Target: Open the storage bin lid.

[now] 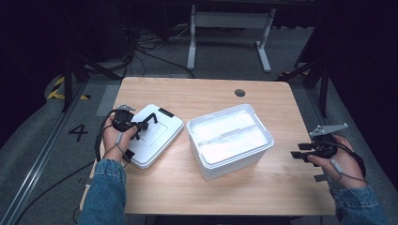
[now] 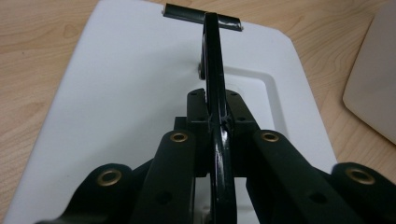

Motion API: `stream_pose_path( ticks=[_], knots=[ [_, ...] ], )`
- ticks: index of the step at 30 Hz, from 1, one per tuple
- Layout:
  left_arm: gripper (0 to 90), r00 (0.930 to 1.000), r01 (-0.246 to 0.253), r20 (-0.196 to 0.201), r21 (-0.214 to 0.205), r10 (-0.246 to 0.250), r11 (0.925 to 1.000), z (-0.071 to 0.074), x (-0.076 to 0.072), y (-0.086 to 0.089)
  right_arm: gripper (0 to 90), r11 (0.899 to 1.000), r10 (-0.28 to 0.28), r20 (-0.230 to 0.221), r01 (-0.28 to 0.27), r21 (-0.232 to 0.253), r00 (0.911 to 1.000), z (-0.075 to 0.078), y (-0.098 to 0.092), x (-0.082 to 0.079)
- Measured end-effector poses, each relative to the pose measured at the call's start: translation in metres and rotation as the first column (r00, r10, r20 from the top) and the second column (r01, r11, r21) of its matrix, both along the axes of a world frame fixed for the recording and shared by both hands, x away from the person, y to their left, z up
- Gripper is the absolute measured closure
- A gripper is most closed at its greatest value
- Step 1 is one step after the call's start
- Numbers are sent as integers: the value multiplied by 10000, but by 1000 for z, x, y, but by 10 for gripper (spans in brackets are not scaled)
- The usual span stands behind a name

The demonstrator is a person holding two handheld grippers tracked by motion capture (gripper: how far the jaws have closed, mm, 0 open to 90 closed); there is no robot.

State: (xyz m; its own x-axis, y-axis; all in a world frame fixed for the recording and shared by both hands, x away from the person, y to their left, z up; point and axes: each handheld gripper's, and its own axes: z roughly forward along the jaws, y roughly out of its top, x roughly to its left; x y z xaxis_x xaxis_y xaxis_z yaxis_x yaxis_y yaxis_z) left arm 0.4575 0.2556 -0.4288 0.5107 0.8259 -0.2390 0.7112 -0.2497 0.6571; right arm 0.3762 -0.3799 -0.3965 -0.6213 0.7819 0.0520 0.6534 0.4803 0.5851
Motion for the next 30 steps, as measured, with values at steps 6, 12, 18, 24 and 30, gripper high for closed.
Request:
stream_pose_path(
  ticks=[6,12,18,24,30],
  knots=[
    [799,9991,-203,-379,-66,201,9998,-6,0,3,485,10000,2,-20,-2,-36,10000,-1,1,0],
    [592,9983,-563,-190,-413,555,9976,-5,0,5,484,10000,22,-50,-22,-21,10000,-2,1,1],
    [427,9969,-734,288,-32,734,9973,1,-3,6,482,10000,16,-69,-16,-50,10000,-3,3,2],
    [364,9945,-483,955,458,437,9978,23,-15,-2,481,10000,43,-107,-44,-83,9999,-4,4,5],
    [359,9927,49,1198,438,-101,9990,41,-31,-14,481,9998,107,-214,-111,-151,9997,-8,8,7]
  ],
)
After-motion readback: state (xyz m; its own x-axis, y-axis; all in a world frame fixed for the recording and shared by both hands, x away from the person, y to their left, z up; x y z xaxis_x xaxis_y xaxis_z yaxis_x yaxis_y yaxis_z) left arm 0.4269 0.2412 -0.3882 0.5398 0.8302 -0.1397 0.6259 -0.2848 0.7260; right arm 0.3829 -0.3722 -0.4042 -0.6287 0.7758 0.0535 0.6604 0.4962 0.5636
